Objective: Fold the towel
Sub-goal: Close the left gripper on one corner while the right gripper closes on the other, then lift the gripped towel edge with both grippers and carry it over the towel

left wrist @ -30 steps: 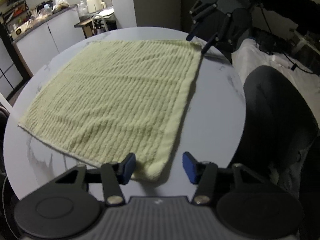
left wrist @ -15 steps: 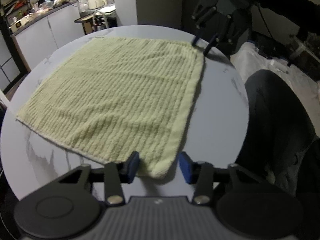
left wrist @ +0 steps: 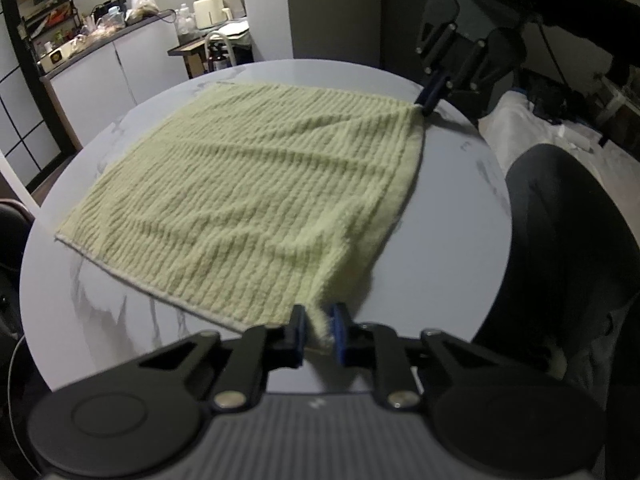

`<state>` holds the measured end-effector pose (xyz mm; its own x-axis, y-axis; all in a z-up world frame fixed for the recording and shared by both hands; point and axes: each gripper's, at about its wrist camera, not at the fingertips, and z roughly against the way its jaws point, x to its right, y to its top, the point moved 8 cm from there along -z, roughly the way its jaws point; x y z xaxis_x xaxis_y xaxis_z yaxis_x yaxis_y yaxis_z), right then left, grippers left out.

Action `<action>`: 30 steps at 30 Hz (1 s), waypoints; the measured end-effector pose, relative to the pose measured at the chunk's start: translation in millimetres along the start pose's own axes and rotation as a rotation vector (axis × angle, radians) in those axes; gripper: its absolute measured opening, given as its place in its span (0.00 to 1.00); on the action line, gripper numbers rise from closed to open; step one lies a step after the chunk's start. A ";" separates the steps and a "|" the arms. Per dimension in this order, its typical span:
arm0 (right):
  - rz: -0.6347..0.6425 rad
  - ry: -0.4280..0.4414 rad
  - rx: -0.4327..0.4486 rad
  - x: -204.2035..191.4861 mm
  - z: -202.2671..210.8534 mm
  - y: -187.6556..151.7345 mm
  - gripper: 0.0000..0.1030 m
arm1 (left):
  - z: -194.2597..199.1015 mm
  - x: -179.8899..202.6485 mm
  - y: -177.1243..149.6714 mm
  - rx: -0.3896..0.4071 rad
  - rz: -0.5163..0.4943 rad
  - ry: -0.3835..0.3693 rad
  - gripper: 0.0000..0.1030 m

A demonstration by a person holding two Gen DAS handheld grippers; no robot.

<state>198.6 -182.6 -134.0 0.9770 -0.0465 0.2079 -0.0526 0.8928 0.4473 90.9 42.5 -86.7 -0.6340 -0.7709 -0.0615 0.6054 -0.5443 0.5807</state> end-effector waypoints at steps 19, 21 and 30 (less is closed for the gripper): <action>-0.043 -0.157 0.123 -3.0 59.3 13.2 0.05 | 44.0 -9.8 4.1 0.078 -0.060 0.034 0.15; -0.058 -0.178 0.133 -1.3 65.1 13.8 0.05 | 46.1 -12.3 4.7 0.090 -0.062 0.043 0.15; -0.099 -0.238 0.112 0.3 66.9 12.9 0.05 | 38.4 -16.8 5.9 0.095 -0.106 0.057 0.15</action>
<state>184.5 -201.1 -70.0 0.9033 -0.2469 0.3508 0.0055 0.8243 0.5661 86.7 64.9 -51.0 -0.6621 -0.7297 -0.1709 0.4867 -0.5920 0.6424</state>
